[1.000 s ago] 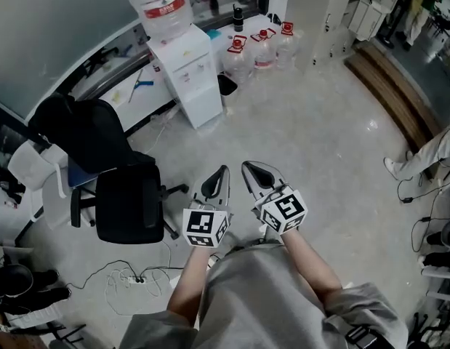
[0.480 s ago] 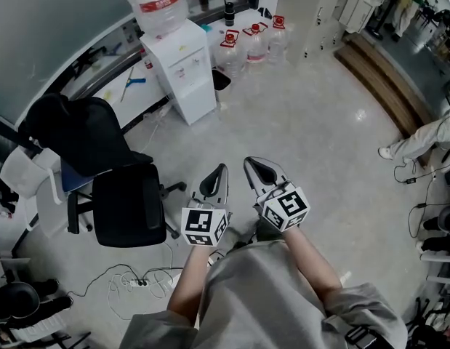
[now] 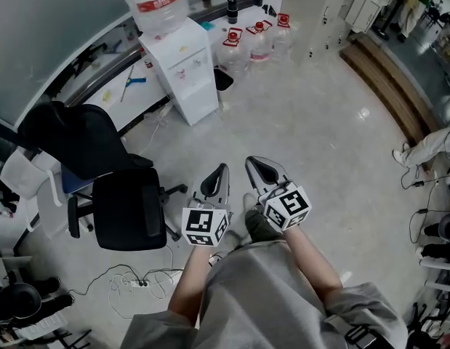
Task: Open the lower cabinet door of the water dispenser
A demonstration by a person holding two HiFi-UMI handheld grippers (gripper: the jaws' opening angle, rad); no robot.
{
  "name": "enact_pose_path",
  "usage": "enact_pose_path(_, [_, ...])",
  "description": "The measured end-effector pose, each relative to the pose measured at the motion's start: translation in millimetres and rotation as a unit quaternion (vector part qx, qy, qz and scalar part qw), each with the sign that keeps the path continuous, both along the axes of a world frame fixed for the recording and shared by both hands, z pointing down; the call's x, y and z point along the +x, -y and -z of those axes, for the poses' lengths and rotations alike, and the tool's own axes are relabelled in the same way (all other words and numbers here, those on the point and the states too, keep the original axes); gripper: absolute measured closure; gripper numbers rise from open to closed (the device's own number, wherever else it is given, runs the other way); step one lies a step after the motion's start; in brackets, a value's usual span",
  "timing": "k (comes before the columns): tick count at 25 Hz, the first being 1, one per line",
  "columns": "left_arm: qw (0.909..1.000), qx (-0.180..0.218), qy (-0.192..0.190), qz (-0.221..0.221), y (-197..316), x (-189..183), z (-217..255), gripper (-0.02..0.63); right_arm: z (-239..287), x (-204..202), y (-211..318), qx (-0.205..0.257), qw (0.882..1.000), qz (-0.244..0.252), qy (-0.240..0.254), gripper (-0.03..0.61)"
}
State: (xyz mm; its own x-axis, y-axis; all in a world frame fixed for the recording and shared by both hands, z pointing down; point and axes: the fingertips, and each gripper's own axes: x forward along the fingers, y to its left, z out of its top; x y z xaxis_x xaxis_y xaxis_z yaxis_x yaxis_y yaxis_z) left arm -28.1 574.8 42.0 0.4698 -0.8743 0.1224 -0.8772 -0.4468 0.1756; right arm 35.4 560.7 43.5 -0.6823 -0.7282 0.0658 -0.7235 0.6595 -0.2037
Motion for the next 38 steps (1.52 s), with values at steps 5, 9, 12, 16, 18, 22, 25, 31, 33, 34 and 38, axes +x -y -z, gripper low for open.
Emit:
enact_pose_path(5, [0.9999,-0.007,0.013,0.005,41,6,-2,0.606,-1,2,48,-0.004,1.000,0.011,0.010,0.566])
enact_pose_path(9, [0.9996,-0.010,0.022,0.015,78,15,-1,0.606,-4,10,84,-0.011,1.000,0.022,0.017,0.566])
enact_pose_path(12, [0.9991,-0.008,0.032,0.026,105,27,3,0.606,-3,19,110,-0.015,0.999,0.030,0.021,0.568])
enact_pose_path(16, [0.9986,-0.012,0.036,0.037,131,46,3,0.606,-6,36,135,-0.023,0.999,0.038,0.030,0.568])
enact_pose_path(18, [0.9983,-0.014,0.039,0.041,141,53,1,0.606,-9,41,145,-0.026,0.998,0.043,0.034,0.568])
enact_pose_path(22, [0.9977,-0.021,0.048,0.043,160,63,-4,0.606,-16,49,163,-0.035,0.997,0.046,0.042,0.568])
enact_pose_path(25, [0.9972,-0.026,0.055,0.043,171,67,-8,0.606,-21,54,174,-0.041,0.997,0.046,0.046,0.568])
enact_pose_path(31, [0.9971,-0.037,0.053,0.039,195,65,-23,0.606,-34,53,197,-0.049,0.997,0.041,0.047,0.568])
enact_pose_path(33, [0.9972,-0.042,0.051,0.035,206,63,-27,0.606,-37,52,208,-0.053,0.997,0.036,0.045,0.568])
enact_pose_path(34, [0.9973,-0.043,0.049,0.033,212,61,-30,0.606,-39,51,214,-0.054,0.997,0.034,0.044,0.566])
enact_pose_path(38, [0.9976,-0.046,0.047,0.023,238,49,-37,0.606,-47,42,237,-0.061,0.997,0.025,0.037,0.566])
